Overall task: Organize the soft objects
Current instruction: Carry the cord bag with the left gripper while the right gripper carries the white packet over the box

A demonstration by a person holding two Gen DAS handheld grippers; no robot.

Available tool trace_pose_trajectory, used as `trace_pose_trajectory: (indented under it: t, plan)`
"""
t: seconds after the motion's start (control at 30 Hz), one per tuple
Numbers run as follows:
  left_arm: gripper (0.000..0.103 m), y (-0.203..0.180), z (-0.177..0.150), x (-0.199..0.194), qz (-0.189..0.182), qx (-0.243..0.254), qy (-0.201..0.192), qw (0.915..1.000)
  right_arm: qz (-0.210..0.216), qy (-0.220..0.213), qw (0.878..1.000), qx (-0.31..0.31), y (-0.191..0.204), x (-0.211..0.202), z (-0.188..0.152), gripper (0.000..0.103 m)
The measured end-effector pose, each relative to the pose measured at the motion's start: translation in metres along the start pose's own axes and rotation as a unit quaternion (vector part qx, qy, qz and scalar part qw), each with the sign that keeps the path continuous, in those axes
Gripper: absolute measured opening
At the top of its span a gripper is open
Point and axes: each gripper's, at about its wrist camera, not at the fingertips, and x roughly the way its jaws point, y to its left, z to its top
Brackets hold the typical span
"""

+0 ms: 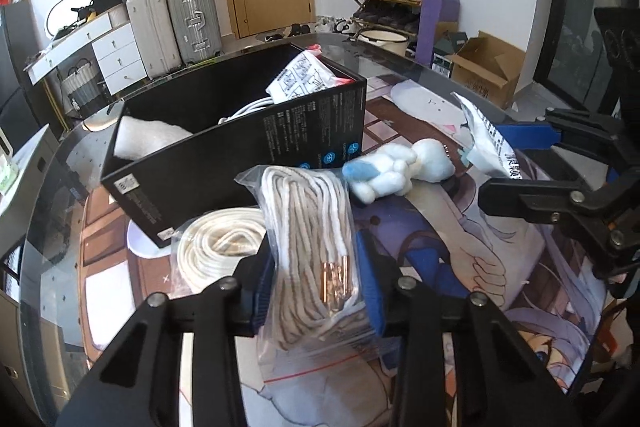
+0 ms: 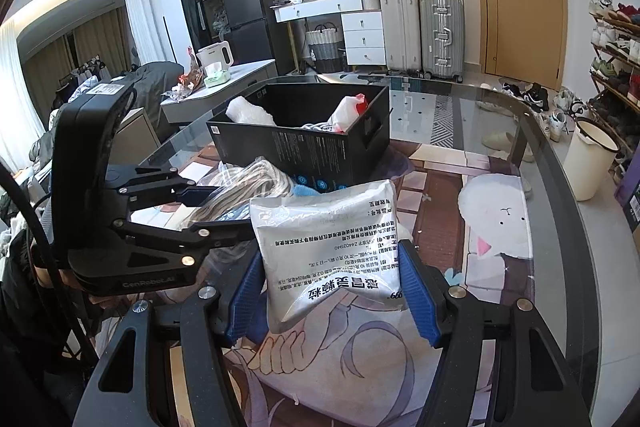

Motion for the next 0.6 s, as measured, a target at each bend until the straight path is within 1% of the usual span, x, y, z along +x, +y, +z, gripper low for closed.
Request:
trace_pose_trajectory:
  t: [0.1, 0.33, 0.6]
  plan:
    - [0.037, 0.005, -0.004, -0.008, -0.011, -0.013, -0.009, 0.9998, 0.000, -0.002, 1.000, -0.003, 0.002, -0.001, 0.001, 0.065]
    - [0.037, 0.018, -0.011, -0.031, -0.021, -0.034, -0.036, 0.9985, 0.001, -0.008, 1.000, -0.011, 0.010, -0.004, 0.006, 0.065]
    - [0.037, 0.036, -0.012, -0.056, -0.008, -0.055, -0.069, 0.9961, 0.003, -0.020, 0.999, -0.027, 0.024, -0.010, 0.016, 0.065]
